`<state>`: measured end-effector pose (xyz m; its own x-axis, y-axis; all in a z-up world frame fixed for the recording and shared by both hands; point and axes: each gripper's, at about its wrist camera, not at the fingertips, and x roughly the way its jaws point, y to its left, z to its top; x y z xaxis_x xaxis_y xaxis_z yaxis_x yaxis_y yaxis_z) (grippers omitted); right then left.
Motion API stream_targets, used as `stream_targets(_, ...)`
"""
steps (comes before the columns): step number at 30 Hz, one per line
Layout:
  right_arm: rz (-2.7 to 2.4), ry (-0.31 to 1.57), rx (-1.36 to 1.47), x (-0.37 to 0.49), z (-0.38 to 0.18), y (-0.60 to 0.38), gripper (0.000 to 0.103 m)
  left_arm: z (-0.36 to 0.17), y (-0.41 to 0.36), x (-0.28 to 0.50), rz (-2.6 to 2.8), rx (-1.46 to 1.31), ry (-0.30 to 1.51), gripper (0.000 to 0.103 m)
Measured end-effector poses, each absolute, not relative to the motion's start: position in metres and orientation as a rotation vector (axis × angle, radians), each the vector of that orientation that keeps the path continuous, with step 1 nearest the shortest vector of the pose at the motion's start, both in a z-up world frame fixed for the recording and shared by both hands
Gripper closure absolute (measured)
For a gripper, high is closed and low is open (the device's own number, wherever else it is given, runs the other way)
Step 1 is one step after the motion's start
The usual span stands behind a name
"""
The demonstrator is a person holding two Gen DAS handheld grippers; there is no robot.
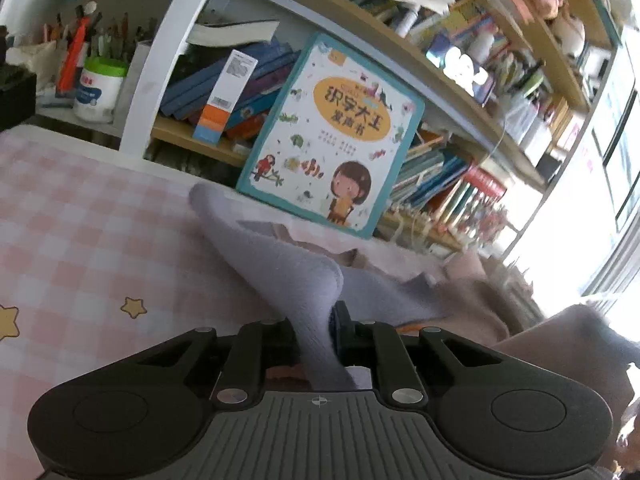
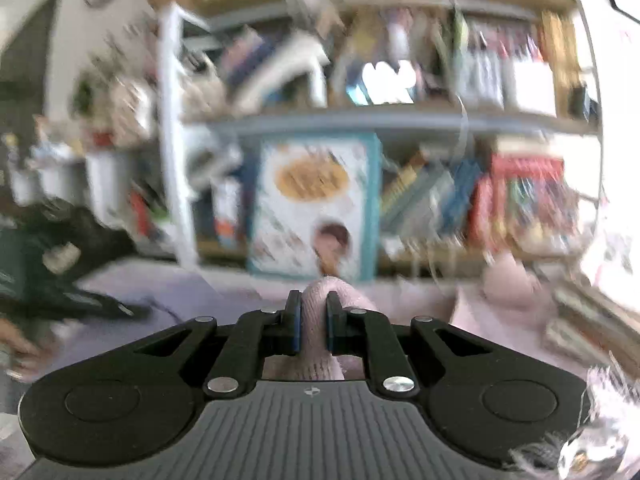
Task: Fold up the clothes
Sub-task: 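Lower the sweater flat onto the table and open the right gripper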
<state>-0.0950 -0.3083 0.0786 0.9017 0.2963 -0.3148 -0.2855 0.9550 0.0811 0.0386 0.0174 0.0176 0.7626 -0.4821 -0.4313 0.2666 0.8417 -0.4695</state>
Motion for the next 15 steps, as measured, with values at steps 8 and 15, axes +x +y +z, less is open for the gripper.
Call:
stream_targets(8,0.482,0.647,0.041,-0.108,0.043,-0.294,0.092,0.005,0.023,0.031,-0.347,-0.285,0.616,0.087)
stream_targets(15,0.502,0.758,0.022,-0.107,0.01,-0.275,0.088,0.008,0.031,0.02,-0.284,-0.174,0.608,0.079)
